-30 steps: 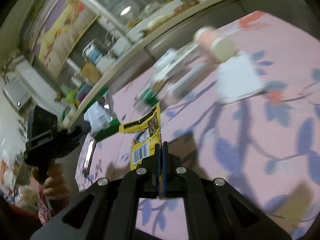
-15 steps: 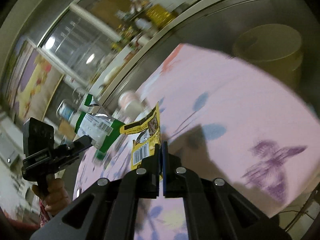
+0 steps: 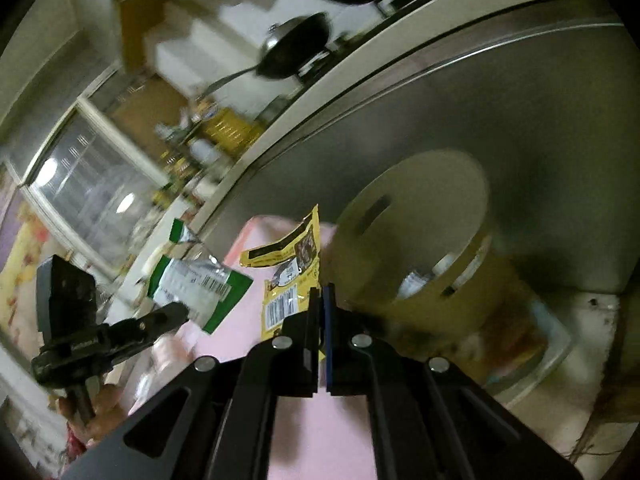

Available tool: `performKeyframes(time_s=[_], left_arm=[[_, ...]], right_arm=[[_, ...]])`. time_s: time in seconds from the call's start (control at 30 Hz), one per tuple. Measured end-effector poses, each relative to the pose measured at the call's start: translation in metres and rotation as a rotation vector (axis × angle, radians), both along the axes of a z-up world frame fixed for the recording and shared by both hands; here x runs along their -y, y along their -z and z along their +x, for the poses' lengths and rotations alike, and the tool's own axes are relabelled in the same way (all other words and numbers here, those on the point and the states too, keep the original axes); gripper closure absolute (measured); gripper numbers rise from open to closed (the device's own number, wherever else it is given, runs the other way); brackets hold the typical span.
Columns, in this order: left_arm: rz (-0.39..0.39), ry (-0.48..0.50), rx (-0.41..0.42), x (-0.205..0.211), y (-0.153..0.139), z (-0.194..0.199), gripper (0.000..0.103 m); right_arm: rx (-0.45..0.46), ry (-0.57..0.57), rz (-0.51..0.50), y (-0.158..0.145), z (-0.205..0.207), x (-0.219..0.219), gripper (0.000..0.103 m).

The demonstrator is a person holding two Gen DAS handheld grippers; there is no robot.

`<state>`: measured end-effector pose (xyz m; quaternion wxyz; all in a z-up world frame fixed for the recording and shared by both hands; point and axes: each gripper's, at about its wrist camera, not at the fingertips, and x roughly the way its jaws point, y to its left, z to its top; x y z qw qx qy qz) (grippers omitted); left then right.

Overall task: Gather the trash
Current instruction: 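Carry the yellow packet and green-white wrapper over the white bin, then open both grippers to drop the packet and wrapper into the bin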

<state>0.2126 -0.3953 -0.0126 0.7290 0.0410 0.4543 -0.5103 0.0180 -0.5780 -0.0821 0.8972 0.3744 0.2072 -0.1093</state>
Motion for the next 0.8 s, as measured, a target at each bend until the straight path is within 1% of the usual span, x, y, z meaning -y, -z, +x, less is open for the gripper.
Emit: performKeyframes(time_s=[0.13,0.23,0.37,0.4,0.43,0.47,0.5,0.53,0.57,0.7,0.8], left_arm=[[0.03,0.037,-0.007,0.055,0.016,0.013,0.095],[0.062,0.054,-0.006,0.085,0.028,0.017,0.095],[0.11,0.043,-0.005,0.113,0.047,0.025,0.094],[0.123,0.034,-0.005,0.117,0.051,0.028,0.093],[0.142,0.024,-0.016,0.122,0.056,0.031,0.083],[0.155,0.014,-0.027,0.124,0.061,0.033,0.069],[0.164,-0.001,-0.03,0.125,0.064,0.035,0.064],[0.165,-0.021,-0.018,0.124,0.066,0.035,0.06],[0.168,-0.029,-0.004,0.122,0.066,0.034,0.057],[0.179,-0.042,0.043,0.114,0.063,0.023,0.056],[0.159,-0.076,0.122,0.097,0.048,0.007,0.056]], right_arm=[[-0.034,0.057,-0.021,0.006,0.018,0.035,0.103],[-0.061,0.072,-0.021,0.013,0.03,0.05,0.103],[-0.096,0.093,-0.013,0.025,0.045,0.066,0.102],[-0.104,0.094,-0.01,0.027,0.048,0.069,0.101],[-0.111,0.092,-0.003,0.031,0.052,0.073,0.098],[-0.125,0.098,0.007,0.035,0.055,0.075,0.088],[-0.136,0.106,0.02,0.037,0.056,0.078,0.078],[-0.129,0.108,0.036,0.04,0.055,0.08,0.052],[-0.117,0.116,0.037,0.04,0.055,0.08,0.039],[-0.082,0.113,-0.007,0.03,0.047,0.07,0.038],[-0.044,0.119,-0.025,0.019,0.035,0.057,0.038]])
